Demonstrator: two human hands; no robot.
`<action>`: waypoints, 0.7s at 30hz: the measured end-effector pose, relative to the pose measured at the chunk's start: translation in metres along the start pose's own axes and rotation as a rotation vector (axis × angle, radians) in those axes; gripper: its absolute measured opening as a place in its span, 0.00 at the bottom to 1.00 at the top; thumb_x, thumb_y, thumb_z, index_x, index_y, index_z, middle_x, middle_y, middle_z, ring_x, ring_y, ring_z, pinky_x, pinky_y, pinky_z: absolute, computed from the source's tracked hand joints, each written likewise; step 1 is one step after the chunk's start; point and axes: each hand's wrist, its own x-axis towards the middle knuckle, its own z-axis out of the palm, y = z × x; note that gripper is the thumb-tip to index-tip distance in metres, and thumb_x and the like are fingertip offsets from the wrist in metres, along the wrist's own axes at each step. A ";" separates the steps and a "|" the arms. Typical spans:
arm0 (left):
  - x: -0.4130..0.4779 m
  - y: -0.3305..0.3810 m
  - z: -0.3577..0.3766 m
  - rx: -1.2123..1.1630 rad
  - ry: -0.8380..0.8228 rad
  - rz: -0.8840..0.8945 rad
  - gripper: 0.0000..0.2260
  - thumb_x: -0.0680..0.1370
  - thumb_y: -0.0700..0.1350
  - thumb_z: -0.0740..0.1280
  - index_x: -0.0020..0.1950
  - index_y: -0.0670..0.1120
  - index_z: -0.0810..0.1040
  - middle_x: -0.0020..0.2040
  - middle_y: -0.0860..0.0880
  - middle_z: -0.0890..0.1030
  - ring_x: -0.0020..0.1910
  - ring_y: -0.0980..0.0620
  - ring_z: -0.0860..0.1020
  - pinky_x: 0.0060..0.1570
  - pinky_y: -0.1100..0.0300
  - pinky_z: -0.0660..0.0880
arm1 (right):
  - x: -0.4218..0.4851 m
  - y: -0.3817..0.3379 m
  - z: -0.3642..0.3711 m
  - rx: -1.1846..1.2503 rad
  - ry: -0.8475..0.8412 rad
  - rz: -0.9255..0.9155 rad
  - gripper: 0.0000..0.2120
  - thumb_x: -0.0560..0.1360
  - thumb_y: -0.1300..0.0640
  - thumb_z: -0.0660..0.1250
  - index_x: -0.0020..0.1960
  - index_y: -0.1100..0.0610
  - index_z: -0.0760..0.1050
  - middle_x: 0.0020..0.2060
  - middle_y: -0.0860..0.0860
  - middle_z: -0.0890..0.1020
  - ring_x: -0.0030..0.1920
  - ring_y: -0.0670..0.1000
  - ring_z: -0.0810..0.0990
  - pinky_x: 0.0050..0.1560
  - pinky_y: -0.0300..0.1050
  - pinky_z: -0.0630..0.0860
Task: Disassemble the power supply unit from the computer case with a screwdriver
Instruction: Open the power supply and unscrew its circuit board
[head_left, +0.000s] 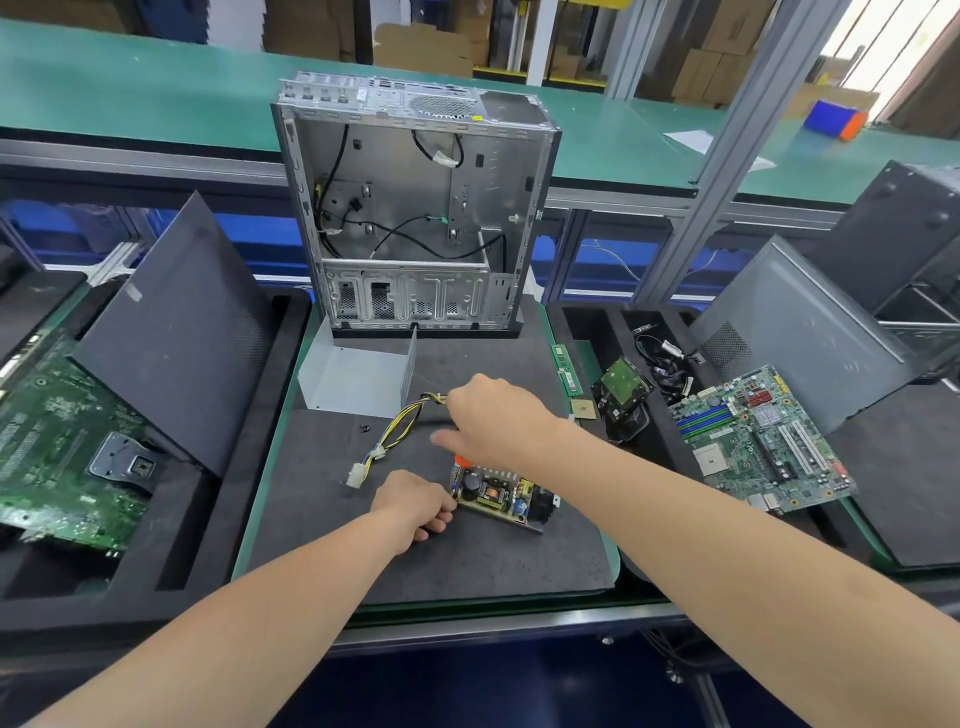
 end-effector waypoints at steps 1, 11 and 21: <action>0.000 0.000 0.000 -0.001 0.002 0.002 0.02 0.73 0.41 0.75 0.43 0.43 0.87 0.34 0.48 0.87 0.29 0.54 0.82 0.30 0.61 0.76 | 0.001 -0.001 0.000 0.028 -0.021 0.001 0.16 0.81 0.48 0.66 0.40 0.56 0.68 0.35 0.51 0.69 0.36 0.59 0.74 0.31 0.44 0.67; 0.000 -0.001 0.000 -0.001 -0.002 0.010 0.02 0.74 0.41 0.75 0.43 0.43 0.87 0.34 0.47 0.87 0.29 0.53 0.82 0.30 0.62 0.76 | -0.005 0.009 -0.009 0.200 -0.067 -0.045 0.06 0.71 0.62 0.70 0.42 0.51 0.78 0.42 0.50 0.81 0.45 0.56 0.82 0.40 0.49 0.82; 0.000 -0.001 0.000 -0.008 0.002 0.010 0.03 0.74 0.41 0.75 0.43 0.42 0.87 0.35 0.47 0.87 0.30 0.53 0.82 0.32 0.61 0.77 | -0.006 0.008 -0.013 0.196 -0.039 -0.002 0.06 0.71 0.61 0.71 0.40 0.50 0.77 0.40 0.49 0.81 0.42 0.55 0.81 0.31 0.43 0.74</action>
